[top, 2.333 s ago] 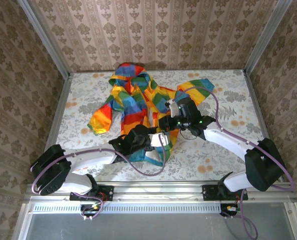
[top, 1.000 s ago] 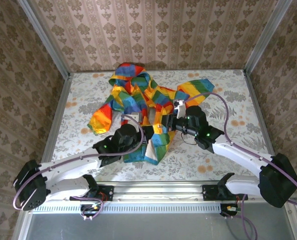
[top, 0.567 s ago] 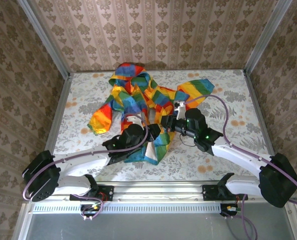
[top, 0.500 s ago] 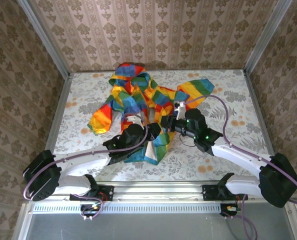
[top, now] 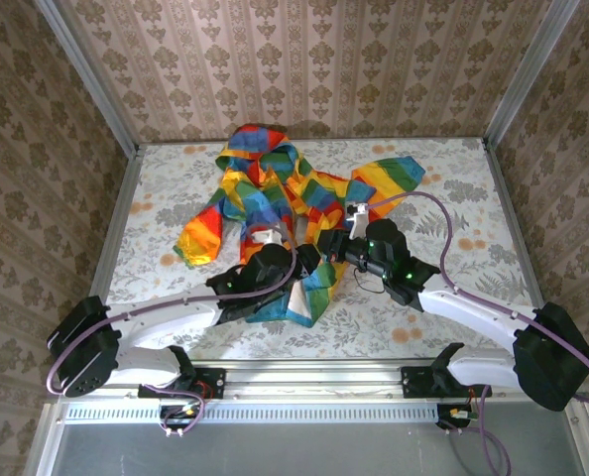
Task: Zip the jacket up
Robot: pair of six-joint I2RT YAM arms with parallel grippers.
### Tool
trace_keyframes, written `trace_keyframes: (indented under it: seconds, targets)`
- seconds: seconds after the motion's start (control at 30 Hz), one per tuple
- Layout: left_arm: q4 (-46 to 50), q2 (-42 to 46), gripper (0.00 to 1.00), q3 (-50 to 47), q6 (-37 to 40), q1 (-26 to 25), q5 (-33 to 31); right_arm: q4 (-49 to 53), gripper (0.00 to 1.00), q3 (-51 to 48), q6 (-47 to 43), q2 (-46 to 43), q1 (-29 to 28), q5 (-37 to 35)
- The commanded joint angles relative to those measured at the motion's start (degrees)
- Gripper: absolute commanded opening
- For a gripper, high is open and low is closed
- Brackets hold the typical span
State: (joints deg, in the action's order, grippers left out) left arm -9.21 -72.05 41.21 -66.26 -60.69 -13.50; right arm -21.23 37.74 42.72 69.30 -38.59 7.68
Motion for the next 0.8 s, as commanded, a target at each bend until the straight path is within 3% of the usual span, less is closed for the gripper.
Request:
trace_keyframes:
  seconds: [0.0,0.23,0.43,0.6,0.77]
  targets:
    - [13.2,1.41,0.37,4.0,6.71,0.83,0.12,-0.37,0.0,0.74,0.61,-0.79,-0.52,-2.06]
    - [24.2,6.97,0.34,5.97,12.72,2.26,-0.99,1.63,0.0,1.89,0.7,0.12,-0.48,-2.22]
    - [21.0,8.18,0.3,6.42,20.91,1.15,1.15,2.38,0.0,3.34,1.31,1.63,-0.57,-1.8]
    - [16.4,7.08,0.27,5.34,28.37,0.8,6.89,3.03,0.0,4.06,1.29,2.11,-0.53,-1.24]
    - [10.43,7.01,0.26,2.5,31.32,3.19,11.47,3.29,0.0,4.41,1.2,2.46,-0.61,-0.31]
